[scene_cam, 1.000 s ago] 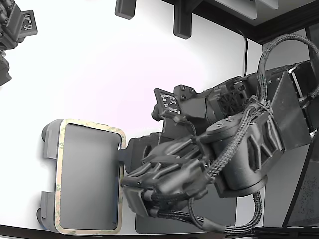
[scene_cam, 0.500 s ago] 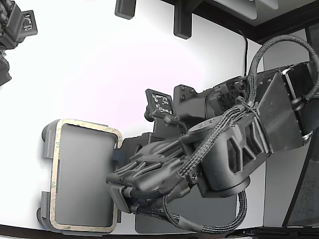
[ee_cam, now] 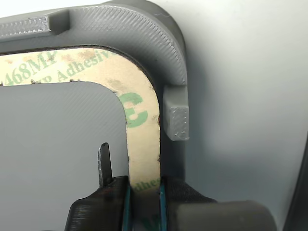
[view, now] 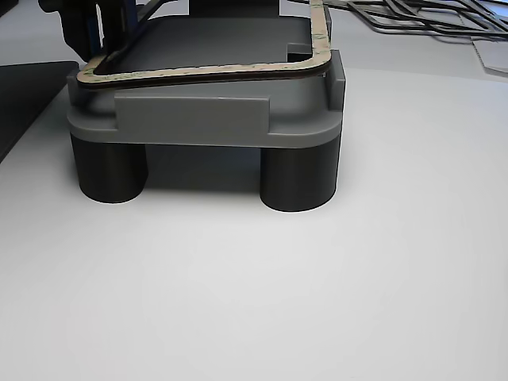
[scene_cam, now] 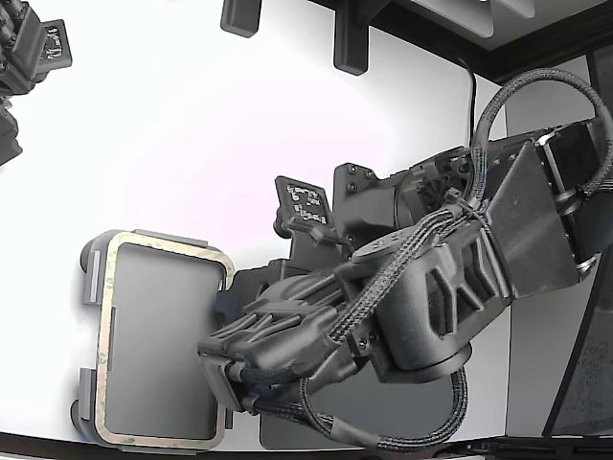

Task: Move top rectangular frame to the holder.

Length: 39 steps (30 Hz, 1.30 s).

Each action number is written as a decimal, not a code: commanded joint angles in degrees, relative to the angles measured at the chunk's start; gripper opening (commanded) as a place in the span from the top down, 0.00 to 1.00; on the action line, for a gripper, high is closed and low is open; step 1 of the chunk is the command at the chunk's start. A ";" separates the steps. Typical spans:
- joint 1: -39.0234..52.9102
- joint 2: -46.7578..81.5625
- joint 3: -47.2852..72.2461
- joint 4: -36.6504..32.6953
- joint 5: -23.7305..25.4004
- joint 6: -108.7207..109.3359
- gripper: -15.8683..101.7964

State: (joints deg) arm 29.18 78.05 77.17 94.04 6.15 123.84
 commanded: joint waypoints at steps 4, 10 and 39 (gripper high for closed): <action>-0.88 1.32 -0.88 -0.18 0.88 -1.14 0.02; 0.79 4.13 -2.11 -1.93 10.37 -9.76 0.02; -22.68 84.81 65.04 -39.73 10.55 -115.05 0.02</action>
State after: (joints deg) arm 7.56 154.34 135.26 56.78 16.61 11.95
